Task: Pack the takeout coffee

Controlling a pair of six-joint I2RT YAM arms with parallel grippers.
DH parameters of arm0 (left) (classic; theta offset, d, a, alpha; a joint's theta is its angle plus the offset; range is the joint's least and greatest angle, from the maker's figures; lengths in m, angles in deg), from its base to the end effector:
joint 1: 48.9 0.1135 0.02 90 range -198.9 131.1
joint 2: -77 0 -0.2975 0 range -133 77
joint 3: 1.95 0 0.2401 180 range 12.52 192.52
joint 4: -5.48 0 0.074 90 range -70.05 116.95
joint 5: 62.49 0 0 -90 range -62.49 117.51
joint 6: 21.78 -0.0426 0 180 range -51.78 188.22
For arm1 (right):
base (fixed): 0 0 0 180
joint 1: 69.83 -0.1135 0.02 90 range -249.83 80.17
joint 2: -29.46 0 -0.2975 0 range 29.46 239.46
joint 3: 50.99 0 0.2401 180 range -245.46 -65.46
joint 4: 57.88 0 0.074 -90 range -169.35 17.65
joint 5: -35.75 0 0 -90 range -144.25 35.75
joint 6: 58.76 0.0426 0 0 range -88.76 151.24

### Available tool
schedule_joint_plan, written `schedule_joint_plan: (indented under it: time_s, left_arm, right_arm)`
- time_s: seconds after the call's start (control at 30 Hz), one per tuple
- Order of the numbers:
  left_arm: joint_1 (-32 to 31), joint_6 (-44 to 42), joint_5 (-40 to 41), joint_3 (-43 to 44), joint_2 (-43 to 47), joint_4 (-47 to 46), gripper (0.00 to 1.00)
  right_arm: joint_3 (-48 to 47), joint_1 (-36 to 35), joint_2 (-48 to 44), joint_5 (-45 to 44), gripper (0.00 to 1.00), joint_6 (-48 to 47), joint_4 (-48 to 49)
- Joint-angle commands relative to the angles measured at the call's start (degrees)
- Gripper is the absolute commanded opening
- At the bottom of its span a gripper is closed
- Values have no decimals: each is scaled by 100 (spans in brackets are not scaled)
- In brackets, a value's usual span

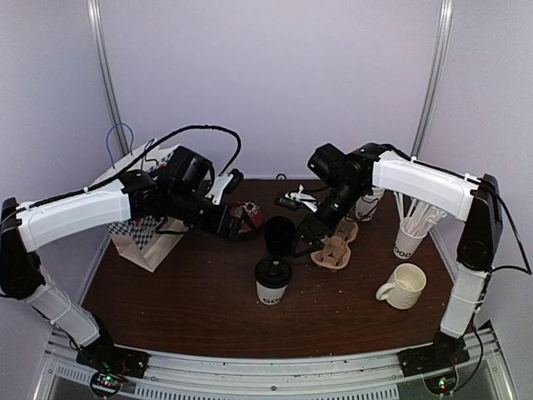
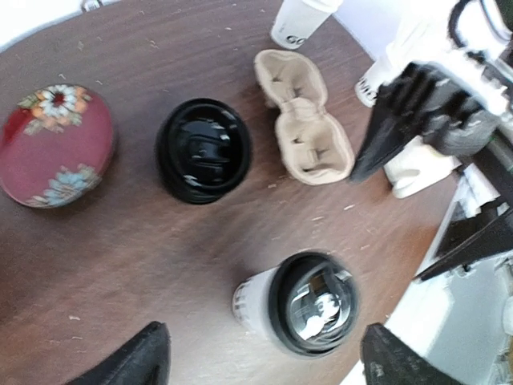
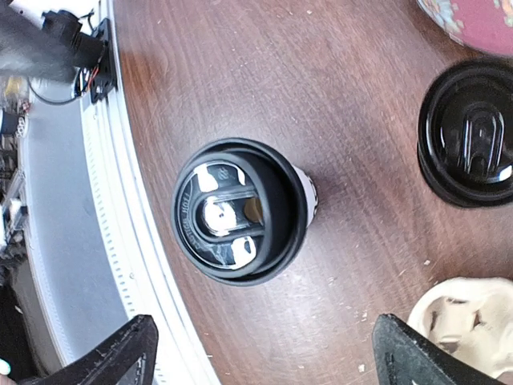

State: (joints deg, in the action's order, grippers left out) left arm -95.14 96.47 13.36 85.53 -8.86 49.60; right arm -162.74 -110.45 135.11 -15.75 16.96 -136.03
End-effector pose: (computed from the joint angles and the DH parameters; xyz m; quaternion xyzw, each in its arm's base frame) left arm 0.2163 -0.2409 0.3391 0.1910 0.8894 -0.3316 0.2499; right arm 0.2652 0.2624 0.3234 -0.4755 0.8038 0.3506 0.0692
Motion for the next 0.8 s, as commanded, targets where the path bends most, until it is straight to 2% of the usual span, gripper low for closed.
schedule_joint_plan:
  time_s: [0.0,0.1,0.17,0.3,0.43,0.5,0.53,0.67,0.77]
  left_arm:
    - [-17,-1135,1117,274,321,354,96]
    - [-1,-1831,2185,175,537,52,98]
    - [80,-1887,2837,-11,644,-349,98]
    - [400,-1689,2125,-263,947,-849,98]
    - [397,-1270,2027,276,955,-327,97]
    - [396,-1580,1811,521,847,-114,97]
    - [398,-1637,1971,487,857,-124,98]
    - [409,-1920,2730,-653,1459,-1261,98]
    - [405,-1967,2545,-1241,1847,-1635,98]
  right_arm:
    - [-233,-23,-186,-361,94,-746,-195]
    - [-177,-81,-379,-605,92,-1137,44]
    - [-73,-186,-524,-868,92,-1420,277]
    - [53,-515,-643,-1592,97,-2114,662]
    - [-91,-803,-455,-1804,98,-2442,699]
    - [-208,-884,-260,-1784,99,-2431,699]
    - [-276,-923,-150,-1799,99,-2423,687]
    - [-499,-1096,220,-1882,99,-2456,649]
    - [-882,-1157,557,-1768,100,-2336,452]
